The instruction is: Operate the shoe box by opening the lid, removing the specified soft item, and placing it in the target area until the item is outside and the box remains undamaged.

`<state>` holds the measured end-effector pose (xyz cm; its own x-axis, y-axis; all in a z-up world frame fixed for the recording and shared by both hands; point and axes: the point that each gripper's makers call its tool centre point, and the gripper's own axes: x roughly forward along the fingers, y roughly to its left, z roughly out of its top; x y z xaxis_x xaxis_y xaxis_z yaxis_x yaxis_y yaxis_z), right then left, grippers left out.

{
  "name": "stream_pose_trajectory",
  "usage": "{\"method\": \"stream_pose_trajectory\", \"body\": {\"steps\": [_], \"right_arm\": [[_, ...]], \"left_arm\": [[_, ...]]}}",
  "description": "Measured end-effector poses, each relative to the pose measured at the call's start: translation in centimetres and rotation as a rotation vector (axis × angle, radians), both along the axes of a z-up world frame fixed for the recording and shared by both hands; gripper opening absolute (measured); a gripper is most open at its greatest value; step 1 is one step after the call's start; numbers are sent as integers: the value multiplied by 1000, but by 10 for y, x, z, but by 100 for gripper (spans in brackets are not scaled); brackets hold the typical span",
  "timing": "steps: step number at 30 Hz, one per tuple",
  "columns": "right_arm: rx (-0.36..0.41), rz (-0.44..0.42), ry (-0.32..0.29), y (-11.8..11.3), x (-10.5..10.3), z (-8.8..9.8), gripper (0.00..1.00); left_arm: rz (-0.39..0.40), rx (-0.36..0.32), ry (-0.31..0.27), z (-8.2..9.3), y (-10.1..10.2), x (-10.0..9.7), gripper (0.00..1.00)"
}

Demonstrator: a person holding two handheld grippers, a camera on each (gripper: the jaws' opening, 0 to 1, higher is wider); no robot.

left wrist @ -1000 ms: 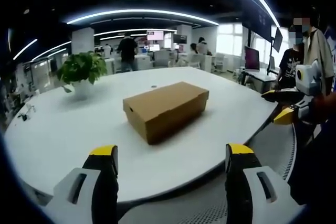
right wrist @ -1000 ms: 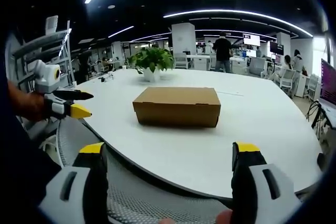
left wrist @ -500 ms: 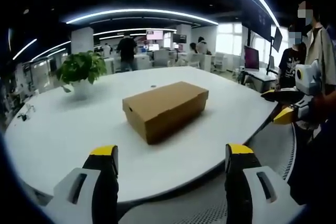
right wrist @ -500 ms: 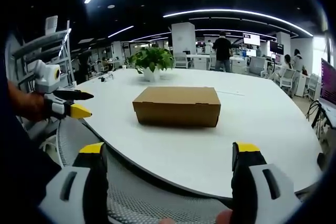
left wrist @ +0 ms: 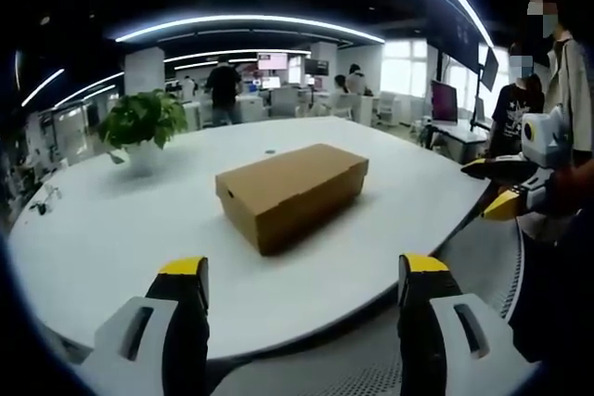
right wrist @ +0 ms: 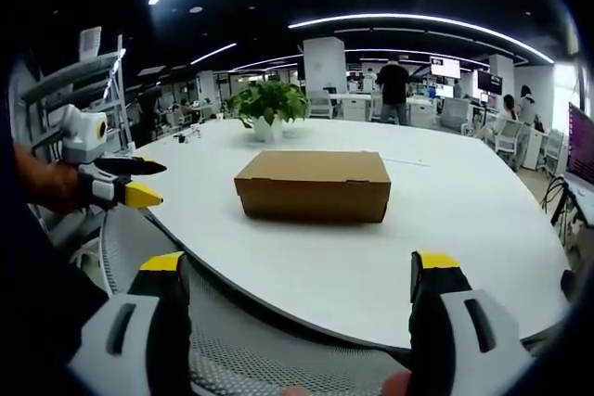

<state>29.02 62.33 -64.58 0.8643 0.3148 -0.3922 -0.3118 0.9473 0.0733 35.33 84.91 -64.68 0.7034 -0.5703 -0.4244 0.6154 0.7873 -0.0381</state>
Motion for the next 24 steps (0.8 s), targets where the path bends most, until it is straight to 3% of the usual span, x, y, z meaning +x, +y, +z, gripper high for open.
{"method": "stream_pose_trajectory", "body": {"steps": [24], "right_arm": [[28, -7, 20, 1, 2, 2, 96]], "left_arm": [[7, -28, 9, 8, -2, 5, 88]]}}
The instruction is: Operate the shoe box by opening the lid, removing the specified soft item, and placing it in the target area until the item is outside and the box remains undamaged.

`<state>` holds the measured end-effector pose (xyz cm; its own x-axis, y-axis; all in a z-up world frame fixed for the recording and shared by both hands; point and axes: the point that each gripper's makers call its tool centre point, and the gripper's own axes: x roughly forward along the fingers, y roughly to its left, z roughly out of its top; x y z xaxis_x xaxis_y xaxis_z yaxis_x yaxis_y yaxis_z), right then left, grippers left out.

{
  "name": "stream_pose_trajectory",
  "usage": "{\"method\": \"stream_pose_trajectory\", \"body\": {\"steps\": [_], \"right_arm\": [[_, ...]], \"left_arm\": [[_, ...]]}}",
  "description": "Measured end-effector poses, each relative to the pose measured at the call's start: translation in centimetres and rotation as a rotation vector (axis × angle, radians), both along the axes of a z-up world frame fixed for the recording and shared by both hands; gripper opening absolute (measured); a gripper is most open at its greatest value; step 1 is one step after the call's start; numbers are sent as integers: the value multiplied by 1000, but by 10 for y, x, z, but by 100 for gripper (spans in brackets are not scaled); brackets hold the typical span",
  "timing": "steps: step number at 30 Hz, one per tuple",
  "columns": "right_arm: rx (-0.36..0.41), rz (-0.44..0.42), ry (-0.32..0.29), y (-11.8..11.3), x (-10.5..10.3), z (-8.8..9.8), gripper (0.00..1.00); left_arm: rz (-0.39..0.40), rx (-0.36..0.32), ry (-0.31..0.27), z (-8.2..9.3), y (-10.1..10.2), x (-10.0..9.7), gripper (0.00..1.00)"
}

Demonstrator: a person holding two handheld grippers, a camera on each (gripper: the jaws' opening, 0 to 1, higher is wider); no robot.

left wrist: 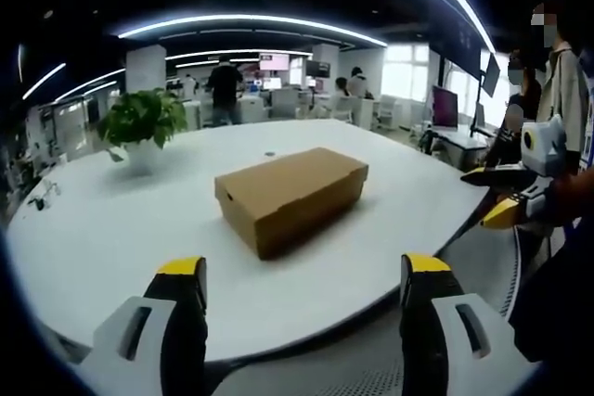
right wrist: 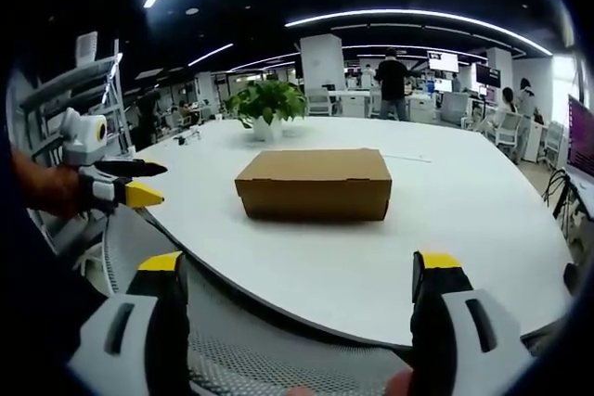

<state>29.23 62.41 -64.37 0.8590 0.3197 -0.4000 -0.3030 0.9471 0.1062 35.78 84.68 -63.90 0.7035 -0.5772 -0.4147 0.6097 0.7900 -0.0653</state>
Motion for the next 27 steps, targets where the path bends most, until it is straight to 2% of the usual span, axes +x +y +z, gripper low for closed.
{"method": "stream_pose_trajectory", "body": {"steps": [14, 22, 27], "right_arm": [[-14, -26, 2, -13, 19, 6, 96], [-42, -66, 15, -27, 42, 7, 95], [-52, -91, 31, -26, 53, 8, 93]], "left_arm": [[-7, -14, -29, 15, -6, 33, 88], [-26, -24, -21, 11, -3, 57, 87], [-36, -29, -14, 7, 5, 70, 88]]}}
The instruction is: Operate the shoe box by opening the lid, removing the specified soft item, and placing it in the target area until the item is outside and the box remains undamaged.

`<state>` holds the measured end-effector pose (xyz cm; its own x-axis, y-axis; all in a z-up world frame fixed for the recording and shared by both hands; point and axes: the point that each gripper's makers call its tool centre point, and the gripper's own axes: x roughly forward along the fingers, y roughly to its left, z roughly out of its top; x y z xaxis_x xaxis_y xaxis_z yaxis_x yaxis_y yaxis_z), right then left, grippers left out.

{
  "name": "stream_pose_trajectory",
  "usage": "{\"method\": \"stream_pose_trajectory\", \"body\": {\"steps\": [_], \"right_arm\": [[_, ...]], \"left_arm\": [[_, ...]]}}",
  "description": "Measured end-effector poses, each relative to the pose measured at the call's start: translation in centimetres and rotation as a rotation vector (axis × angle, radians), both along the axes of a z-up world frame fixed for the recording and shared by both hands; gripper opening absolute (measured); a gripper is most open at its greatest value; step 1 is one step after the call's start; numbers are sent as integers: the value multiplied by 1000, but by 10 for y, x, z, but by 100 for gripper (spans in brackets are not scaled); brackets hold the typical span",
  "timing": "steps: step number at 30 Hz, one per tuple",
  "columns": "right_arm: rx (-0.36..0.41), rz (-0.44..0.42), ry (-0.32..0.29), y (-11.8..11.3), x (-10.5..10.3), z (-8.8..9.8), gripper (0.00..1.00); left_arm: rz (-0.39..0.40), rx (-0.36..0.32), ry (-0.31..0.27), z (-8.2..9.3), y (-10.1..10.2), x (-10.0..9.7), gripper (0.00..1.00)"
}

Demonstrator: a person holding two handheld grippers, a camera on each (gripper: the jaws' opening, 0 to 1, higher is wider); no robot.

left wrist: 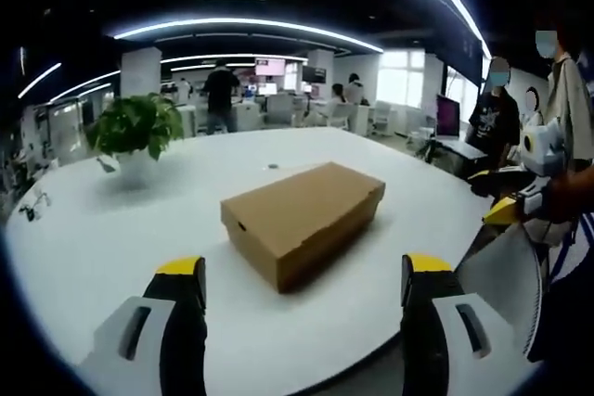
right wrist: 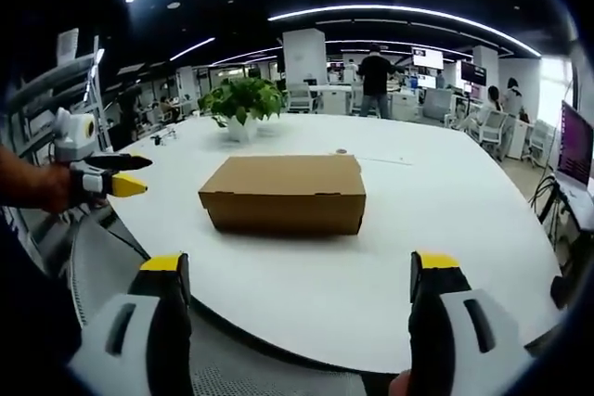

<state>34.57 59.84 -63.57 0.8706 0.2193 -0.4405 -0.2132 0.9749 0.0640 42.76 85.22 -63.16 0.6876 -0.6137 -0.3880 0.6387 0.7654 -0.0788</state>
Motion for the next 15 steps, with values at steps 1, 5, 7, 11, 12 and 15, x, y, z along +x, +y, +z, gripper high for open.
{"method": "stream_pose_trajectory", "body": {"steps": [1, 5, 7, 11, 12, 15], "right_arm": [[-3, -6, 0, 1, 2, 1, 93], [-8, -27, -2, 8, 9, 5, 93], [-13, -37, -4, 11, 13, 8, 92], [-23, -54, -5, 16, 21, 13, 92], [-23, -56, -5, 17, 23, 14, 92], [-25, -59, -3, 15, 32, 15, 92]], "left_arm": [[-8, -1, 7, -1, 1, 1, 88], [-36, -6, 26, -7, 7, 8, 88], [-52, -11, 26, -7, 8, 14, 88], [-79, -17, 18, -4, 9, 23, 88], [-85, -13, 15, -3, 10, 25, 88], [-96, -10, 24, -6, 9, 30, 88]]}}
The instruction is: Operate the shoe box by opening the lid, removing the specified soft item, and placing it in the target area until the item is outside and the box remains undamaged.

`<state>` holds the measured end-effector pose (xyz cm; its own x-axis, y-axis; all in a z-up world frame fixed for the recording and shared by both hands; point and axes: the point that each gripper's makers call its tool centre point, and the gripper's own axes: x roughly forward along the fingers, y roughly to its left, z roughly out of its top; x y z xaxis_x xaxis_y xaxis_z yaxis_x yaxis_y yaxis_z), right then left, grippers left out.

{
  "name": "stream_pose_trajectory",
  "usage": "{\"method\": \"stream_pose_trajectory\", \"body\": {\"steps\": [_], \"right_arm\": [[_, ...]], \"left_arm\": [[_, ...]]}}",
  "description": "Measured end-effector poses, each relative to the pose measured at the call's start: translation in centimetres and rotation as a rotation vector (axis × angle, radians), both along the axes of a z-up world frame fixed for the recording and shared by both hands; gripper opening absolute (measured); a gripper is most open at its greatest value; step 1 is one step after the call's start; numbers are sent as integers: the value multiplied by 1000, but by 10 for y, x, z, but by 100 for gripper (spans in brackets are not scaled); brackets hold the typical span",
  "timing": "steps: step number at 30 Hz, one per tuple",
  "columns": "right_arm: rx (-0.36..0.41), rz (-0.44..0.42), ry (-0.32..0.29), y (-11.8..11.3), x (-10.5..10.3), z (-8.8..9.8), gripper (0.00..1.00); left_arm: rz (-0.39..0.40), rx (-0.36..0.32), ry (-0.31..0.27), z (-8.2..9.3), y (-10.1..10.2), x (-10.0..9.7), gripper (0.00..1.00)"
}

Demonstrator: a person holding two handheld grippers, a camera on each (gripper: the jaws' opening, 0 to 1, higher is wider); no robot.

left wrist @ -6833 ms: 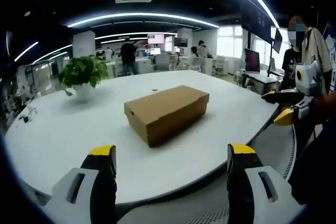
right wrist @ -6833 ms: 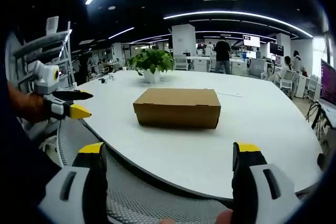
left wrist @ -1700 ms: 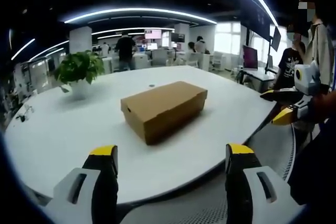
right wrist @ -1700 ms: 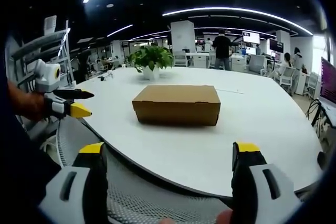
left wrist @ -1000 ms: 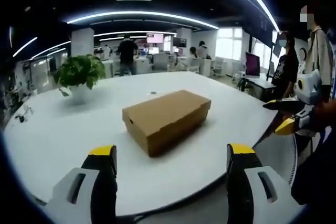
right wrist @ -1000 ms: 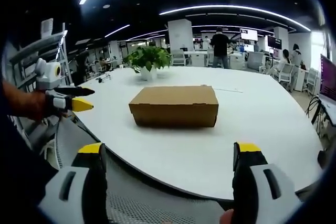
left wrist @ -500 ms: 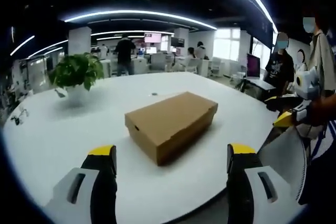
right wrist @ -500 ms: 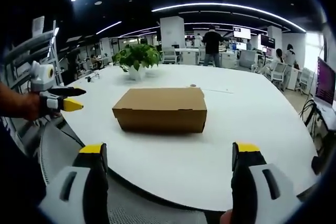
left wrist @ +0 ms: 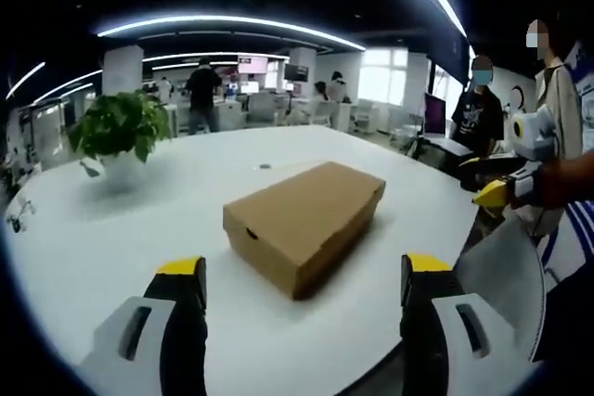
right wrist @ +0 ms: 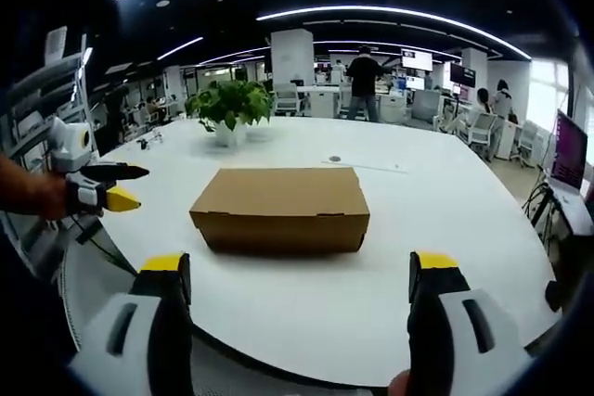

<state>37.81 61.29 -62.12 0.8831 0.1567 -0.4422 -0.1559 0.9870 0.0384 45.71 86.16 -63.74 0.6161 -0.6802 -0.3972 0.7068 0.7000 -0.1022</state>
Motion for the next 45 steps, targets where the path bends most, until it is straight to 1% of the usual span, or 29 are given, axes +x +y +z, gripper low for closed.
{"method": "stream_pose_trajectory", "body": {"steps": [2, 3, 4, 6, 10, 12, 14, 16, 18, 22, 25, 28, 32, 33, 35, 40, 45], "right_arm": [[-2, 4, -1, -3, 6, 2, 92], [5, 7, -2, -9, 14, 2, 92], [7, 9, -3, -10, 16, 2, 92], [8, 29, -3, -15, 26, 1, 91], [17, 78, 1, -26, 48, -8, 90], [40, 96, 2, -32, 58, -12, 90], [52, 127, 2, -36, 66, -15, 90], [64, 143, 6, -44, 75, -21, 89], [92, 152, 14, -51, 82, -26, 89], [95, 179, 32, -57, 93, -34, 88], [96, 181, 34, -60, 102, -36, 87], [116, 156, 54, -62, 110, -41, 87], [124, 145, 67, -56, 121, -47, 86], [128, 142, 72, -55, 125, -50, 85], [132, 140, 86, -51, 132, -55, 85], [140, 145, 100, -45, 148, -61, 82], [150, 152, 125, -42, 162, -70, 79]], "left_arm": [[2, 8, 11, -3, -2, 3, 88], [7, 12, 18, -4, -3, 5, 88], [9, 12, 18, -4, -4, 6, 88], [24, 19, 20, -4, -9, 10, 88], [63, 35, 15, -1, -20, 17, 88], [86, 39, 20, -1, -26, 20, 88], [106, 63, 25, -5, -31, 23, 88], [124, 72, 34, -9, -36, 25, 88], [147, 79, 37, -11, -38, 29, 88], [184, 88, 57, -16, -39, 37, 88], [176, 86, 57, -17, -45, 45, 88], [157, 85, 81, -25, -49, 54, 87], [150, 82, 93, -32, -51, 69, 86], [151, 75, 113, -33, -52, 71, 85], [147, 75, 117, -36, -53, 77, 85], [127, 76, 142, -45, -57, 84, 82], [140, 66, 184, -57, -58, 88, 82]]}}
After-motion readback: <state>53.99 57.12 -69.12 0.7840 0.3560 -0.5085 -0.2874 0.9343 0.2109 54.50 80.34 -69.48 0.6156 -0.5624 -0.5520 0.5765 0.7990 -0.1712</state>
